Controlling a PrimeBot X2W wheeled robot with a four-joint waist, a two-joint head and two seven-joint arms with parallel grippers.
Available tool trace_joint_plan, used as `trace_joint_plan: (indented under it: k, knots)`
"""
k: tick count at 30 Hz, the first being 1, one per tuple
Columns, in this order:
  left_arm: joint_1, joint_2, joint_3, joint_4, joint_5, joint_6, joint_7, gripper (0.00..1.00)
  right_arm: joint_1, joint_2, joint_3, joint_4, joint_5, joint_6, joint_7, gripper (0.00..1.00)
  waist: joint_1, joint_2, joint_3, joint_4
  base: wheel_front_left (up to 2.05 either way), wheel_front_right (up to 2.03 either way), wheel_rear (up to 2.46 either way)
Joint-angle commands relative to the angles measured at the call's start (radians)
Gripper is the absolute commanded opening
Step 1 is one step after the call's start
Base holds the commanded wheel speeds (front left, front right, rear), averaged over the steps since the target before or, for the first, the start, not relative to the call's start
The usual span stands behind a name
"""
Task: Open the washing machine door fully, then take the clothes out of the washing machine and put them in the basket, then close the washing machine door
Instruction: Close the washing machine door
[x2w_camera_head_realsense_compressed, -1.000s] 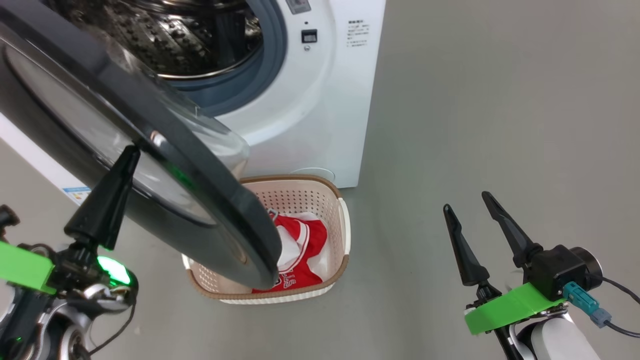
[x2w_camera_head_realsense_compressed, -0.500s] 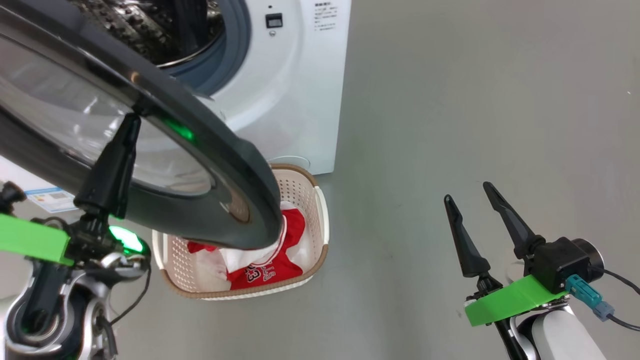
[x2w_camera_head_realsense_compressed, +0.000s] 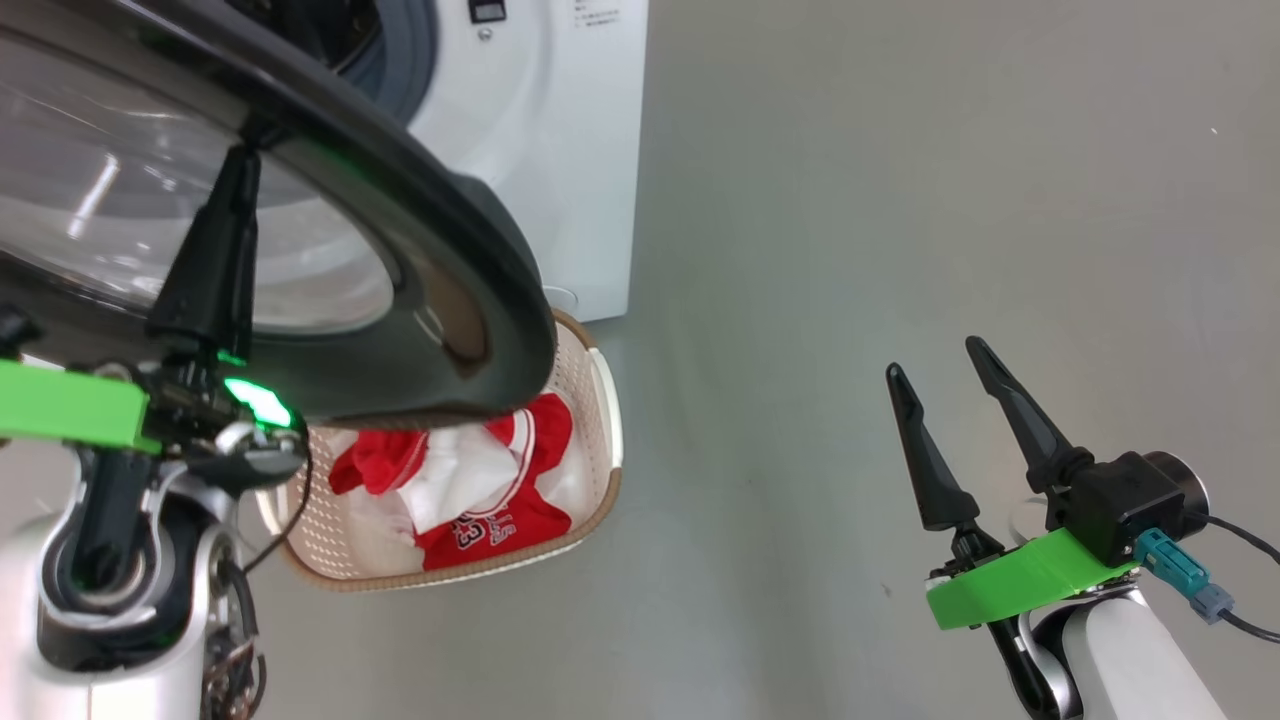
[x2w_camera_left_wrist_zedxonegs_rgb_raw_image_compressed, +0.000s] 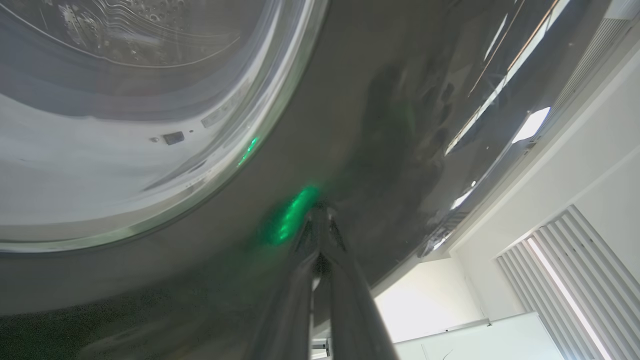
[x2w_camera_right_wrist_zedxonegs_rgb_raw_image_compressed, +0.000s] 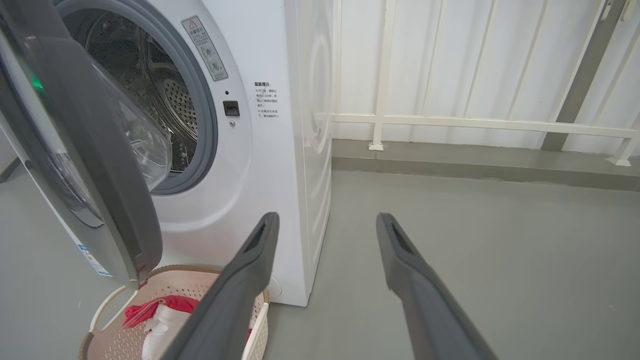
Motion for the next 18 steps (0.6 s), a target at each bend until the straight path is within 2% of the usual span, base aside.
trace_joint_plan:
  k: [1,7,18]
  knots:
    - [-0.047,0.014,0.017,-0.014,0.006,-0.021,-0.011,0.00,-0.022,0.000,0.022,-0.030,0.013,0.000,-0.006,1.00,0.0000,-0.0001,0.018,-0.016,0.00,0.00,0.00]
    - [-0.114,0.015,0.007,0.026,0.049,-0.042,-0.071,0.00,-0.031,0.000,0.021,-0.037,0.015,0.000,-0.006,1.00,0.0000,-0.0001,0.054,-0.034,0.00,0.00,0.00]
    - [-0.230,0.022,-0.004,0.128,0.094,-0.078,-0.104,0.00,-0.050,-0.001,0.021,-0.039,0.014,0.000,-0.006,1.00,0.0000,-0.0001,0.096,-0.045,0.00,0.00,0.00]
